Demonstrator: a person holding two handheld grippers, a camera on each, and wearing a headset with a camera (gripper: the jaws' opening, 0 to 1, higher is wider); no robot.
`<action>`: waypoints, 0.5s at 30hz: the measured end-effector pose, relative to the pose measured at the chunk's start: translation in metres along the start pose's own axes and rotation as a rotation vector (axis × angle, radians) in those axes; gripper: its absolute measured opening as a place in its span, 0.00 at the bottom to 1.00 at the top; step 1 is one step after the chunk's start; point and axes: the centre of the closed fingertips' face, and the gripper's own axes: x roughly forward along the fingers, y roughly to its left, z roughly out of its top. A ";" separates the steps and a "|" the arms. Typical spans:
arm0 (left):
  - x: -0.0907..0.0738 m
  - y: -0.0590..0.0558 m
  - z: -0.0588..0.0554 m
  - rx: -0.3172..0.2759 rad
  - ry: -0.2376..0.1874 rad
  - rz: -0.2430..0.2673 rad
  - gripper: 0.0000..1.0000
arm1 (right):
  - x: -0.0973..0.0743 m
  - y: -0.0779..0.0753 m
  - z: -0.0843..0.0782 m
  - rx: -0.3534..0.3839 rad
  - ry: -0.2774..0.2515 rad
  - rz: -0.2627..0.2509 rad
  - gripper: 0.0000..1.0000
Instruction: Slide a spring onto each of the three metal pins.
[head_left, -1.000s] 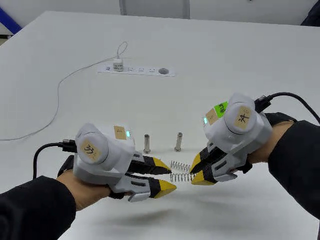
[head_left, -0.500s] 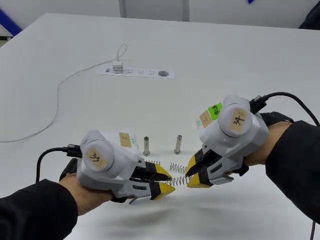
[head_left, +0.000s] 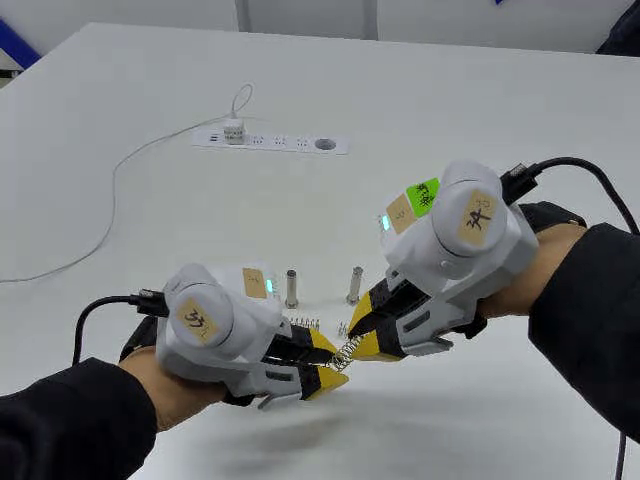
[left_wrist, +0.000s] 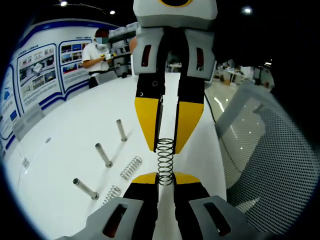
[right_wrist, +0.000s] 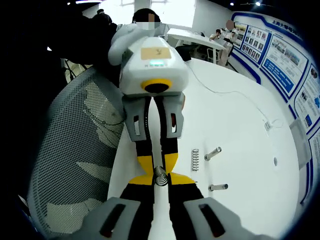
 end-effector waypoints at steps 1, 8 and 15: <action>0.000 0.000 0.000 0.003 0.000 0.000 0.11 | 0.000 0.000 0.001 -0.004 0.000 0.000 0.11; 0.000 0.000 -0.001 0.003 -0.003 0.002 0.10 | 0.001 -0.002 -0.001 0.022 0.005 0.003 0.12; 0.001 -0.001 0.001 0.010 -0.010 0.001 0.10 | 0.005 0.000 -0.009 0.053 0.030 0.018 0.17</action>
